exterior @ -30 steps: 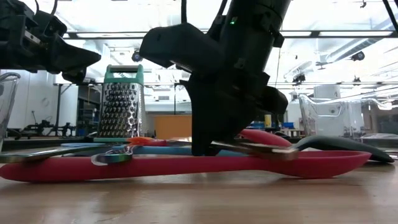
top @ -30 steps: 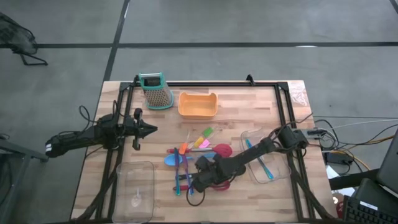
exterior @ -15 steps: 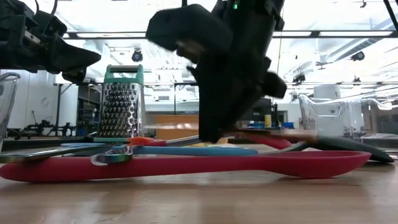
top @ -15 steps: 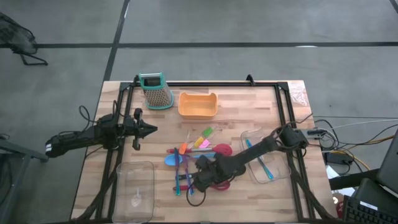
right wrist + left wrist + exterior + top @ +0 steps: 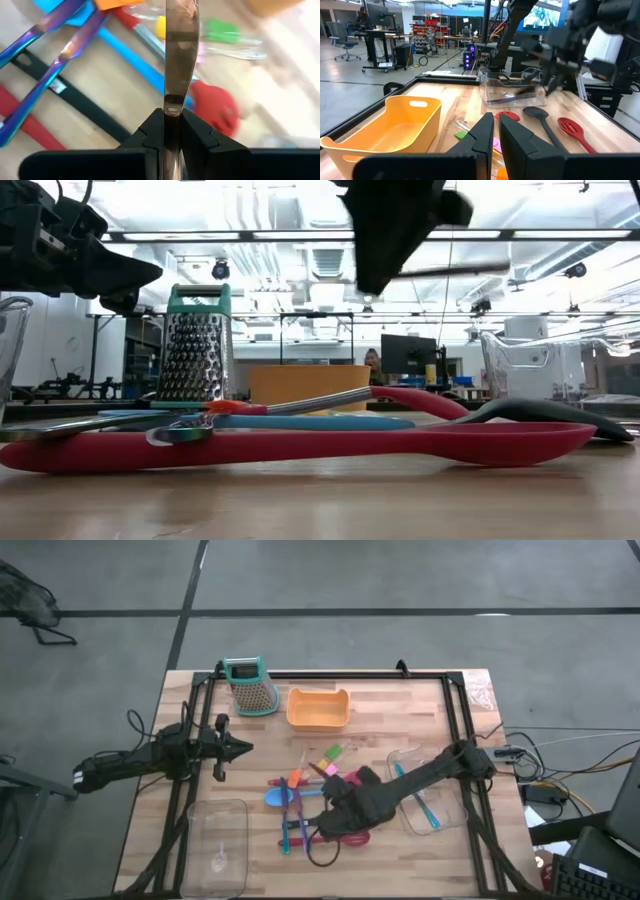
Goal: Pick & Place Kitchen Items
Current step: Put the gold knife into the top transparent bin
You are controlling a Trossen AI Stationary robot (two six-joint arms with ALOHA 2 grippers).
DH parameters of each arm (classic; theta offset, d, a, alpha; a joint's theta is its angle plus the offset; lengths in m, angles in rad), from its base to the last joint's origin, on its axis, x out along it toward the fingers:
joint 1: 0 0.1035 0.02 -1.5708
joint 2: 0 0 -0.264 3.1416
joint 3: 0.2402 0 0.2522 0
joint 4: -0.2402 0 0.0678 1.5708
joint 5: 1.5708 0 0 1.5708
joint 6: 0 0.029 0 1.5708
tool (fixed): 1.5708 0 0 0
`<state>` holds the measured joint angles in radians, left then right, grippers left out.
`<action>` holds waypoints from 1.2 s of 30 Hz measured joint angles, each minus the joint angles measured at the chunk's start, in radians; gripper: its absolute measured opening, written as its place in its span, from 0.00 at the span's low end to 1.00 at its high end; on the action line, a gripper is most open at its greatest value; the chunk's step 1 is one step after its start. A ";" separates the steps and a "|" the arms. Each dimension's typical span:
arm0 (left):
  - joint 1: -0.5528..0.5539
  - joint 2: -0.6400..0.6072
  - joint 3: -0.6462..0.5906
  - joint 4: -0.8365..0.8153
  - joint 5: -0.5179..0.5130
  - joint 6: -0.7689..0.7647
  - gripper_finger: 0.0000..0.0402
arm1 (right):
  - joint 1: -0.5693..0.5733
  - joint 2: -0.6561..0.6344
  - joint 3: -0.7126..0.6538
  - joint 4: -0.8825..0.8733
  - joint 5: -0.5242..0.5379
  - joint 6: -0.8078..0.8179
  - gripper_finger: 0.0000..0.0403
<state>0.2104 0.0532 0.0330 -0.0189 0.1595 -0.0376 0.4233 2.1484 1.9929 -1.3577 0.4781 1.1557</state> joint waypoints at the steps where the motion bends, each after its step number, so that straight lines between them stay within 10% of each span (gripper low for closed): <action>1: 0.000 0.000 0.000 0.000 0.000 0.000 0.09 | 0.007 -0.001 0.021 -0.041 0.010 0.023 0.09; 18: 0.000 0.002 0.000 0.000 0.000 0.000 0.09 | 0.123 -0.154 -0.056 -0.214 0.098 0.349 0.11; 36: 0.000 0.002 0.000 0.000 0.000 0.000 0.09 | 0.169 -0.533 -0.674 -0.201 -0.033 0.626 0.10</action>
<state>0.2104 0.0551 0.0330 -0.0192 0.1593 -0.0376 0.5926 1.6149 1.3187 -1.5583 0.4453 1.7819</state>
